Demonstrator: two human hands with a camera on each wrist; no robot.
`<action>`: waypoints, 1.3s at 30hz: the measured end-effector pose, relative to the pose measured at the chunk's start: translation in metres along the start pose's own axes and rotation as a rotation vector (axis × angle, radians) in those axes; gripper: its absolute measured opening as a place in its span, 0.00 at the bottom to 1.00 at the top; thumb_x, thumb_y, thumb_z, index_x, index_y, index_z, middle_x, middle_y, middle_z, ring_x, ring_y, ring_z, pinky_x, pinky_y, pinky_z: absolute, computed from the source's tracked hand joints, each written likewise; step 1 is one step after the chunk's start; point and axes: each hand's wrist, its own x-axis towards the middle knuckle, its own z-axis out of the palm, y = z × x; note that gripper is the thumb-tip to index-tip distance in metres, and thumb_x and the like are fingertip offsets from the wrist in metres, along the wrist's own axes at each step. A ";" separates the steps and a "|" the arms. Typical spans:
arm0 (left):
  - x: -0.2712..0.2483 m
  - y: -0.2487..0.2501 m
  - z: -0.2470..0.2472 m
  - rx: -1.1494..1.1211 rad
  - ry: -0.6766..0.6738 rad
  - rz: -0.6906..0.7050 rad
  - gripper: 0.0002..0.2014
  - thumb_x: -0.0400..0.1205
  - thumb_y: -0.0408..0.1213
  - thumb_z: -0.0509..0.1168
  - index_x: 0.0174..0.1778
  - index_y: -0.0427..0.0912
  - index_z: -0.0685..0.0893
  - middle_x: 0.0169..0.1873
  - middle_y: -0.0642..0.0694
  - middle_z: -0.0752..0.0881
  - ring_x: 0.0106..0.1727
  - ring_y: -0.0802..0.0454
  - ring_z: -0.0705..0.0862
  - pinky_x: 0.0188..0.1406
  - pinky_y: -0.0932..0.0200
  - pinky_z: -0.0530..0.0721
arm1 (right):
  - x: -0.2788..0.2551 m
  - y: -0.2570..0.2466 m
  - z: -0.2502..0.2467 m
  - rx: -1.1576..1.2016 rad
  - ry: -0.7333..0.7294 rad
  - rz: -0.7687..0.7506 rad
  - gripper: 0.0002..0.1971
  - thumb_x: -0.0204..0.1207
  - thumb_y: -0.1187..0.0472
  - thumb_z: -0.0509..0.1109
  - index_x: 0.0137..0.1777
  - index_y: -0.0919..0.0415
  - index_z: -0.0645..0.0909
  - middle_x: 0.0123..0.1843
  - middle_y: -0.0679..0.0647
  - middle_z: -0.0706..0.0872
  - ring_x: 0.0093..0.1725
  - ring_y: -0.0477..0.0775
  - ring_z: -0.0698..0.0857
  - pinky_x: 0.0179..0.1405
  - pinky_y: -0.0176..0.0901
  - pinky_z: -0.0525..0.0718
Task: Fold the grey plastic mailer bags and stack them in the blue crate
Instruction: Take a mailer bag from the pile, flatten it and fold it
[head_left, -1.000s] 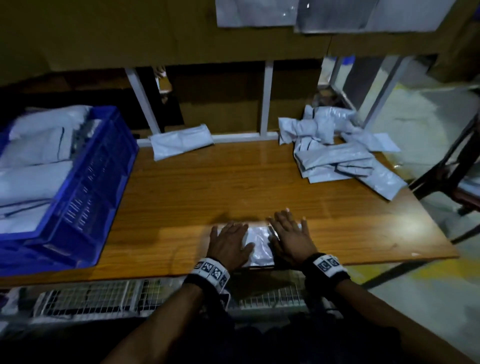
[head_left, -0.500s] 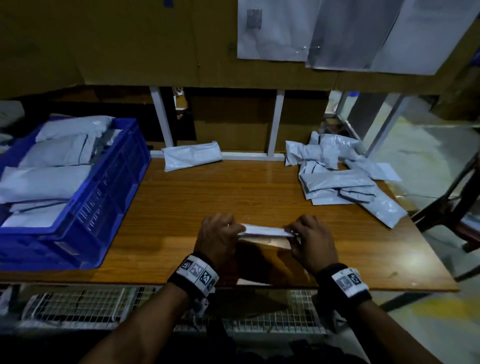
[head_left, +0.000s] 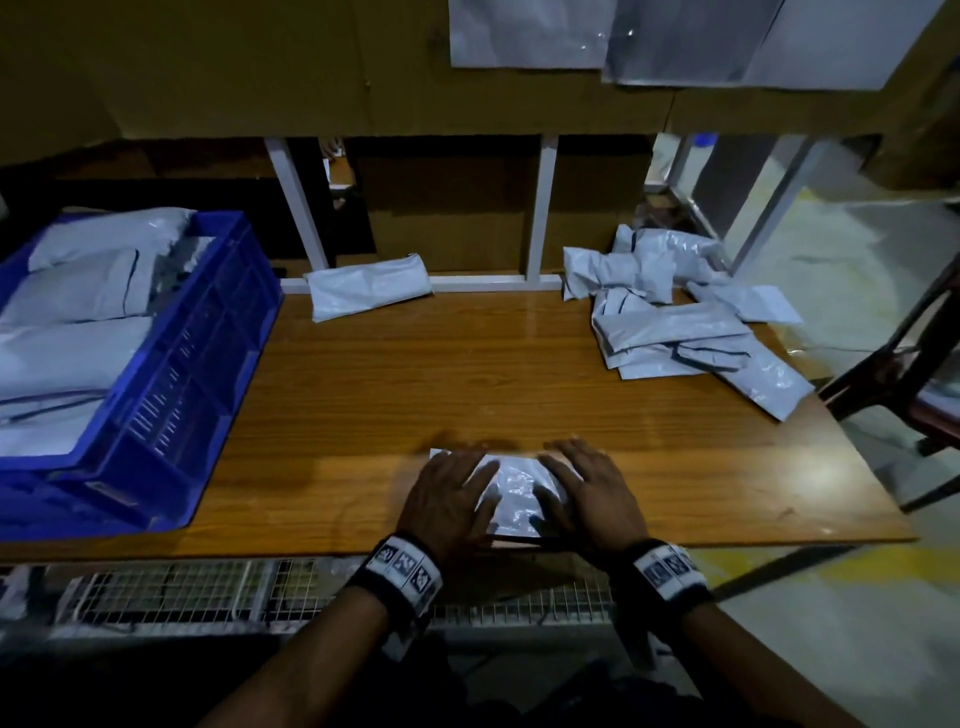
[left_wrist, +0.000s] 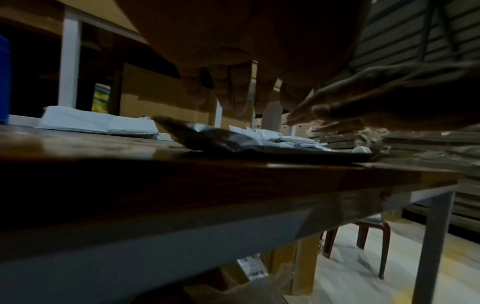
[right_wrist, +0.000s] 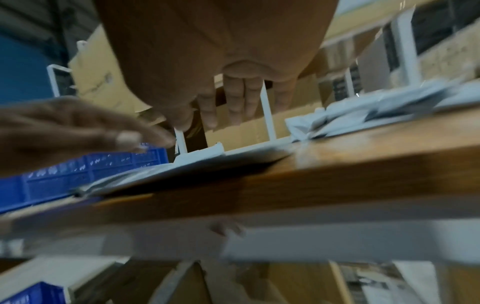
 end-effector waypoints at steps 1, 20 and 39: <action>0.009 0.004 0.000 0.035 -0.083 -0.024 0.27 0.89 0.51 0.53 0.78 0.42 0.80 0.79 0.41 0.78 0.81 0.43 0.74 0.80 0.40 0.72 | 0.008 -0.005 0.006 -0.013 -0.057 0.014 0.31 0.85 0.37 0.54 0.81 0.52 0.75 0.85 0.56 0.73 0.86 0.62 0.68 0.81 0.68 0.69; 0.017 0.003 0.032 0.230 -0.405 -0.036 0.34 0.89 0.55 0.34 0.91 0.44 0.54 0.90 0.43 0.52 0.91 0.46 0.48 0.89 0.37 0.46 | 0.012 -0.015 0.046 -0.119 -0.291 0.044 0.34 0.90 0.40 0.34 0.92 0.56 0.44 0.92 0.53 0.44 0.91 0.52 0.38 0.87 0.70 0.37; 0.019 0.010 0.023 0.284 -0.455 -0.063 0.34 0.89 0.58 0.33 0.91 0.49 0.42 0.90 0.44 0.39 0.90 0.45 0.35 0.86 0.33 0.38 | 0.013 -0.015 0.042 -0.118 -0.299 0.038 0.36 0.89 0.37 0.33 0.91 0.56 0.40 0.92 0.54 0.37 0.90 0.54 0.33 0.86 0.72 0.36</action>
